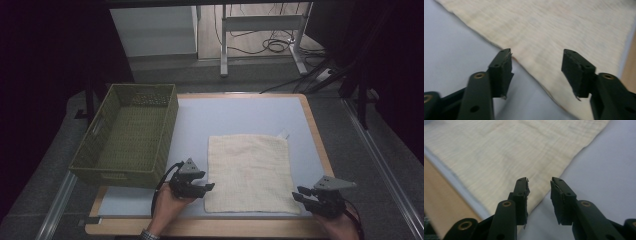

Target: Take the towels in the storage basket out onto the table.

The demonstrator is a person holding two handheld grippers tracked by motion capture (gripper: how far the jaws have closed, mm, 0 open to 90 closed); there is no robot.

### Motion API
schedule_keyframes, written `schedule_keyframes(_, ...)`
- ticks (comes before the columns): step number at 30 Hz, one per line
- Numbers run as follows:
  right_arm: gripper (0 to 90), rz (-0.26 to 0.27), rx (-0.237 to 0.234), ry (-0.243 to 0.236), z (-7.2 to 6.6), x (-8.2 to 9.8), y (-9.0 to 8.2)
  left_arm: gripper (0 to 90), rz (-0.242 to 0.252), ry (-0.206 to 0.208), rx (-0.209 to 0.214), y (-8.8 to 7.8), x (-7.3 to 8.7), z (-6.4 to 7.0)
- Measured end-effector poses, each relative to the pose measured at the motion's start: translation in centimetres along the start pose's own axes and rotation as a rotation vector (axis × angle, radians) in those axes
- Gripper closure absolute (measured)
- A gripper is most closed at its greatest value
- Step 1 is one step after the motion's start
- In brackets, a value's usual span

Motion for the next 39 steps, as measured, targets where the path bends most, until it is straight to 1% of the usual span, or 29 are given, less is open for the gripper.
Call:
schedule_keyframes(1, 61.2, 0.004, 0.003, 0.003, 0.1, -0.2, 0.2, 38.1, 0.001, 0.008, -0.007, 0.4, -0.2, -0.3)
schedule_keyframes(3, 56.9, 0.003, 0.020, -0.008, 0.5, -0.7, 0.8, 34.9, 0.002, 0.020, -0.028, 1.0, -0.7, -0.8)
schedule_keyframes(5, 53.6, 0.004, 0.049, -0.014, 1.2, -1.3, 1.6, 32.1, 0.005, 0.024, -0.040, 1.4, -1.3, -1.4)
schedule_keyframes(7, 52.4, 0.002, 0.056, 0.006, 2.0, -1.7, 2.2, 30.6, 0.014, 0.021, -0.052, 1.8, -1.9, -2.1)
schedule_keyframes(9, 49.4, -0.014, 0.033, 0.049, 3.1, -2.2, 3.0, 29.6, 0.018, 0.014, -0.062, 2.3, -2.6, -2.8)
schedule_keyframes(12, 46.4, -0.029, 0.011, 0.094, 4.4, -2.8, 4.1, 28.5, 0.016, 0.014, -0.080, 3.3, -3.5, -4.0)
schedule_keyframes(13, 45.6, -0.029, 0.015, 0.106, 4.9, -3.1, 4.6, 28.5, 0.014, 0.016, -0.084, 3.5, -3.7, -4.2)
schedule_keyframes(17, 43.6, -0.030, 0.032, 0.116, 6.0, -3.9, 5.7, 28.1, 0.008, 0.016, -0.109, 4.7, -4.6, -5.6)
schedule_keyframes(18, 44.1, -0.024, 0.034, 0.118, 6.3, -4.3, 6.0, 28.0, 0.007, 0.011, -0.115, 4.9, -4.8, -5.9)
schedule_keyframes(19, 44.1, -0.017, 0.044, 0.110, 6.4, -4.5, 6.2, 28.1, 0.004, 0.008, -0.117, 5.2, -5.0, -6.2)
schedule_keyframes(20, 45.5, -0.002, 0.077, 0.086, 6.7, -5.0, 6.5, 28.1, 0.004, 0.009, -0.119, 5.4, -5.1, -6.5)
schedule_keyframes(21, 46.6, -0.001, 0.086, 0.081, 6.8, -5.2, 6.7, 28.1, 0.000, 0.008, -0.130, 5.7, -5.2, -6.8)
schedule_keyframes(22, 46.7, -0.003, 0.088, 0.082, 7.0, -5.6, 7.0, 28.1, 0.000, 0.005, -0.136, 6.0, -5.4, -7.3)
schedule_keyframes(23, 47.4, 0.007, 0.092, 0.083, 7.3, -6.2, 7.3, 28.2, 0.003, -0.006, -0.138, 6.2, -5.5, -7.8)
schedule_keyframes(26, 48.4, 0.010, 0.114, 0.076, 8.0, -7.4, 8.2, 28.7, 0.007, -0.023, -0.153, 6.7, -5.8, -9.2)
schedule_keyframes(27, 50.2, 0.012, 0.118, 0.082, 8.4, -7.9, 8.6, 30.6, 0.010, -0.029, -0.159, 6.9, -5.8, -9.6)
schedule_keyframes(29, 53.6, 0.004, 0.134, 0.075, 9.0, -8.5, 9.2, 32.3, 0.011, -0.043, -0.169, 7.1, -6.0, -10.4)
schedule_keyframes(30, 55.4, 0.000, 0.143, 0.071, 9.4, -8.8, 9.5, 34.8, 0.015, -0.052, -0.173, 7.3, -6.1, -10.8)
schedule_keyframes(34, 61.7, -0.004, 0.167, 0.081, 10.8, -9.7, 10.5, 38.4, 0.031, -0.061, -0.196, 7.6, -6.5, -11.8)
schedule_keyframes(37, 62.8, 0.002, 0.190, 0.086, 11.8, -10.2, 11.2, 40.7, 0.032, -0.064, -0.214, 7.9, -6.8, -12.3)
schedule_keyframes(39, 62.7, 0.000, 0.192, 0.095, 12.5, -10.4, 11.8, 41.2, 0.031, -0.074, -0.220, 8.2, -6.8, -12.6)
Point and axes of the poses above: each handheld gripper's, and its own axes: y roughly forward along the jaws, x roughly out of its underside, z roughly to its right, the point moved 4 cm from there along y, roughly forward along the jaws, and after that the axes turned 9 degrees about z, right-handed, at the moved point
